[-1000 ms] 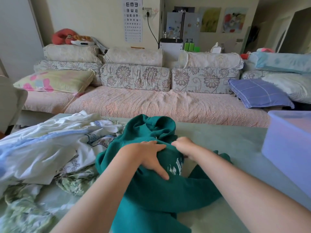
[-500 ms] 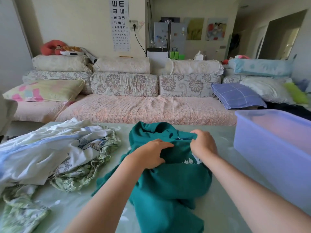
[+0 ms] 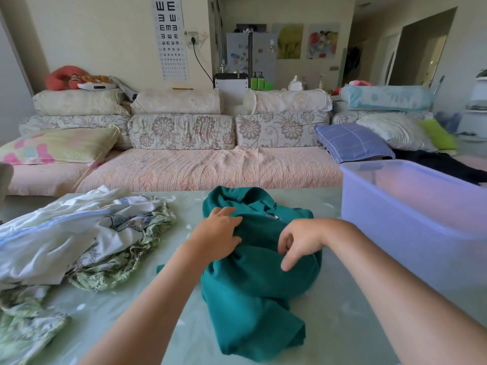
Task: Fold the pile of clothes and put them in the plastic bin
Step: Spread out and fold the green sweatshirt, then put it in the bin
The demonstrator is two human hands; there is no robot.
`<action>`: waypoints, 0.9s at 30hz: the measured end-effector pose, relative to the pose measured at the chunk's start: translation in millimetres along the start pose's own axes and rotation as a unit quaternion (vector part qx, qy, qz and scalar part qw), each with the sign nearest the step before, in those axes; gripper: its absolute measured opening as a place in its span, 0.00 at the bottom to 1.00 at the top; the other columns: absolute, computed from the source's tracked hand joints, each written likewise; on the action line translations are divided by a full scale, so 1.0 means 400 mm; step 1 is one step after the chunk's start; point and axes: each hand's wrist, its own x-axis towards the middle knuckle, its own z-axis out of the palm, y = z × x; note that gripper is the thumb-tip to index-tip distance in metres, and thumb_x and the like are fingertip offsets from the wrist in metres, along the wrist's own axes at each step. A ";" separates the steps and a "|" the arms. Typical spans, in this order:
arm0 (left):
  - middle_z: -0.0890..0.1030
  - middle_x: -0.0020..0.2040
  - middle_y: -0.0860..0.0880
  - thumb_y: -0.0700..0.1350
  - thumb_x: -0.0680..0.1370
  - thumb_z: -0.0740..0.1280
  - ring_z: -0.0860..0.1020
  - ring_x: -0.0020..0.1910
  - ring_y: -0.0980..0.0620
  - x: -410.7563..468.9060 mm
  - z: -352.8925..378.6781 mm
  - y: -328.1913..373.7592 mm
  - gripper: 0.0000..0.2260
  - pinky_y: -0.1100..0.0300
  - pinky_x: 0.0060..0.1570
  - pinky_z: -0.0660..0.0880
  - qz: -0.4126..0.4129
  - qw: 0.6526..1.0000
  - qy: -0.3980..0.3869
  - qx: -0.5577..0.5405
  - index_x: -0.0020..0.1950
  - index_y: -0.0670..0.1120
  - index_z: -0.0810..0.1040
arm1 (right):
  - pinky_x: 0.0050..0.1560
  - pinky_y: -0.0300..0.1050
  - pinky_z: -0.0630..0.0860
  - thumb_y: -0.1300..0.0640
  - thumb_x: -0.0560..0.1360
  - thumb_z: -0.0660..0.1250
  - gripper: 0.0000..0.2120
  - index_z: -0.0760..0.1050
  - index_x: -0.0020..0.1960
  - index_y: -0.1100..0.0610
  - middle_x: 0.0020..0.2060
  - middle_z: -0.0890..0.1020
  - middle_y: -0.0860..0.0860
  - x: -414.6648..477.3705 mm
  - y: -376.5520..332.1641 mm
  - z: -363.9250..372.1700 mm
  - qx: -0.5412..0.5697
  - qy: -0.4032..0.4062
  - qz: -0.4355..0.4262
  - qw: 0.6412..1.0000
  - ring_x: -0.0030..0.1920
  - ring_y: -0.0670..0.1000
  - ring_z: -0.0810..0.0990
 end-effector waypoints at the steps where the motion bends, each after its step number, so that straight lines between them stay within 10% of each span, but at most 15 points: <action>1: 0.60 0.77 0.52 0.53 0.79 0.64 0.56 0.75 0.48 -0.004 -0.007 0.015 0.25 0.50 0.72 0.62 0.026 0.999 0.021 -0.003 0.76 0.52 0.66 | 0.51 0.42 0.79 0.43 0.66 0.78 0.15 0.81 0.50 0.46 0.46 0.82 0.41 0.002 0.005 0.007 -0.033 0.008 0.009 0.999 0.47 0.45 0.81; 6: 0.72 0.69 0.56 0.65 0.69 0.70 0.68 0.66 0.52 -0.036 -0.024 0.099 0.36 0.54 0.68 0.66 0.119 0.992 0.040 -0.035 0.74 0.56 0.67 | 0.34 0.45 0.76 0.52 0.79 0.66 0.05 0.74 0.45 0.50 0.34 0.83 0.52 0.015 0.008 -0.004 0.120 0.185 -0.034 0.975 0.26 0.52 0.80; 12: 0.74 0.58 0.47 0.37 0.78 0.57 0.77 0.52 0.43 -0.062 -0.105 0.036 0.22 0.52 0.50 0.76 -0.005 0.971 0.191 -0.141 0.69 0.55 0.70 | 0.38 0.43 0.78 0.62 0.79 0.68 0.05 0.77 0.50 0.53 0.41 0.81 0.50 -0.001 -0.097 -0.031 0.386 0.316 -0.179 0.848 0.33 0.47 0.79; 16: 0.70 0.52 0.45 0.31 0.76 0.53 0.73 0.45 0.44 -0.072 -0.138 -0.056 0.21 0.53 0.45 0.72 -0.140 0.923 0.288 -0.211 0.58 0.49 0.77 | 0.56 0.47 0.75 0.48 0.68 0.78 0.34 0.69 0.70 0.42 0.63 0.73 0.46 0.017 -0.105 -0.010 0.173 0.242 -0.100 0.950 0.55 0.48 0.77; 18: 0.70 0.54 0.44 0.30 0.73 0.53 0.71 0.45 0.44 -0.078 -0.134 -0.107 0.21 0.51 0.46 0.74 -0.216 0.897 0.303 -0.239 0.56 0.47 0.77 | 0.54 0.47 0.74 0.41 0.67 0.76 0.32 0.72 0.69 0.42 0.62 0.75 0.46 0.032 -0.094 0.014 0.027 0.231 -0.008 0.972 0.60 0.52 0.76; 23: 0.69 0.65 0.43 0.33 0.73 0.57 0.69 0.62 0.41 -0.089 -0.123 -0.186 0.24 0.44 0.60 0.73 -0.280 0.952 0.096 -0.081 0.67 0.50 0.74 | 0.38 0.45 0.68 0.45 0.77 0.67 0.12 0.75 0.40 0.51 0.40 0.78 0.47 0.054 -0.133 0.001 -0.015 0.323 0.029 0.946 0.46 0.57 0.78; 27: 0.61 0.75 0.52 0.39 0.70 0.66 0.57 0.74 0.45 -0.091 -0.168 -0.112 0.39 0.40 0.71 0.62 -0.049 0.987 0.014 -0.152 0.76 0.62 0.56 | 0.30 0.43 0.71 0.55 0.79 0.64 0.11 0.77 0.40 0.58 0.32 0.80 0.53 0.055 -0.226 -0.014 0.281 0.307 -0.065 0.907 0.33 0.56 0.80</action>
